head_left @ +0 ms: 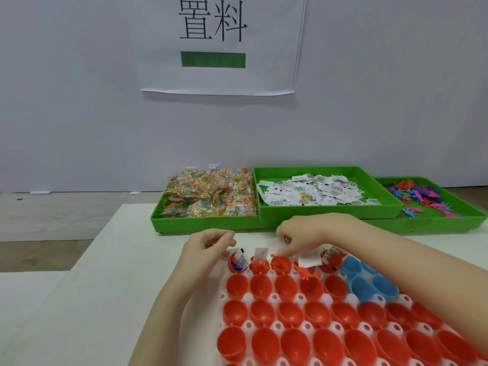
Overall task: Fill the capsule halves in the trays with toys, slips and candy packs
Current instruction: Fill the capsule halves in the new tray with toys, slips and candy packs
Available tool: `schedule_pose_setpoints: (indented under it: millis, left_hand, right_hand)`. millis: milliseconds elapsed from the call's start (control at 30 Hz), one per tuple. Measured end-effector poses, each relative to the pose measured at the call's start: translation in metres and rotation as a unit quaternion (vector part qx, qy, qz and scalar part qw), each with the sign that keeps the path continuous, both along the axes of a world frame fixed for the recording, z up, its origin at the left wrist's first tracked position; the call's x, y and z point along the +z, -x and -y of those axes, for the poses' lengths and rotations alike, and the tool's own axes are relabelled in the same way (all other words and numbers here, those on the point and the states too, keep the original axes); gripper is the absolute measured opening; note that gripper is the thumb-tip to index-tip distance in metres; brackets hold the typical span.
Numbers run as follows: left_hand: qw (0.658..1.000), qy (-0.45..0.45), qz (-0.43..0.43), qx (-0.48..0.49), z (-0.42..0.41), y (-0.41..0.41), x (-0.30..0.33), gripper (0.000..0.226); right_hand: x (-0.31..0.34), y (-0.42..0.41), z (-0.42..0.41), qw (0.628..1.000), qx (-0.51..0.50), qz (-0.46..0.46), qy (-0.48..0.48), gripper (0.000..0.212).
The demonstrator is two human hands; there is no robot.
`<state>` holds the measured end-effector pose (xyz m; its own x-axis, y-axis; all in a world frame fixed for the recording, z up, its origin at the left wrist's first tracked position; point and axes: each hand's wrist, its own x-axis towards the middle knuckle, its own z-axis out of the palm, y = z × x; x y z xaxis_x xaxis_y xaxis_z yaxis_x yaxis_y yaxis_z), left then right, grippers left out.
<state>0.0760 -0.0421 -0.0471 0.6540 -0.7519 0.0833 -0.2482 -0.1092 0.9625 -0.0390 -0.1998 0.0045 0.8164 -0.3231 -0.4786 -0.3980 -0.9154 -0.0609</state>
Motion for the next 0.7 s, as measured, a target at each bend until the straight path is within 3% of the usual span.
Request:
schedule_pose_setpoints:
  millis: [333, 500, 700]
  left_hand:
    - [1.000, 0.001, -0.001, 0.011, -0.001, 0.001, 0.002, 0.012]
    - [1.000, 0.028, -0.002, 0.012, -0.001, 0.004, 0.012, 0.010]
    - [0.997, 0.063, 0.052, -0.010, 0.000, 0.022, 0.042, 0.014]
  right_hand:
    - [-0.003, -0.002, 0.001, 0.998, -0.032, 0.043, -0.043, 0.042]
    - [0.012, 0.009, 0.001, 0.986, -0.059, 0.120, -0.103, 0.037]
    - [0.037, 0.030, -0.011, 0.966, -0.060, 0.239, -0.083, 0.030]
